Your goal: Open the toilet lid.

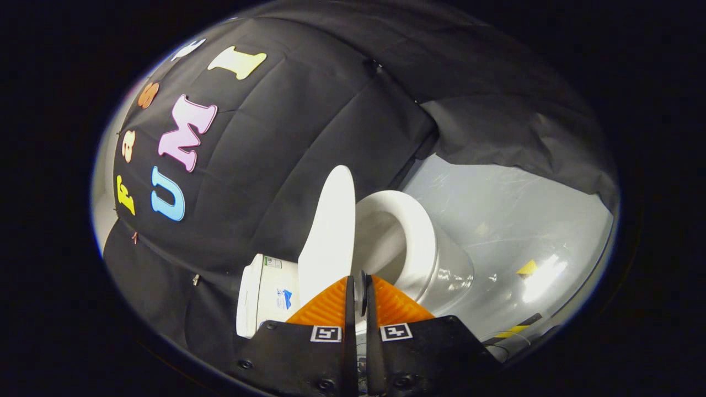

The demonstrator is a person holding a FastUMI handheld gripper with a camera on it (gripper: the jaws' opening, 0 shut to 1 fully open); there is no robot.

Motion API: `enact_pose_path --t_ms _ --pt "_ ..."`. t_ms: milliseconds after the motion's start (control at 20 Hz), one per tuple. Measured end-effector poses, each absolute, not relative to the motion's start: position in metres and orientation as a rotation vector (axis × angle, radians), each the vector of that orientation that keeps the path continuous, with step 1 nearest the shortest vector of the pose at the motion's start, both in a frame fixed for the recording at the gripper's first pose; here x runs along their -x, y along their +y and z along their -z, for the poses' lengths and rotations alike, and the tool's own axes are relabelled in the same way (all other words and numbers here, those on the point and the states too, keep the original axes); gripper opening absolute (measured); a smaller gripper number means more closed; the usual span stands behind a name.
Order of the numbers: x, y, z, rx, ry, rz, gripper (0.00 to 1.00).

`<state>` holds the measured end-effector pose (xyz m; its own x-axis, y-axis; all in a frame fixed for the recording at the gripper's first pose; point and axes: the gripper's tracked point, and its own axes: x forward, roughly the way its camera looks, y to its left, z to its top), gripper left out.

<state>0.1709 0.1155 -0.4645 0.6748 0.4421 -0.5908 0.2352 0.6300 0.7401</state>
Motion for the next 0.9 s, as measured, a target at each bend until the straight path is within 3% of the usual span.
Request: enact_pose_path --t_ms 900 --pt "-0.166 0.226 0.312 -0.575 0.709 -0.173 0.11"
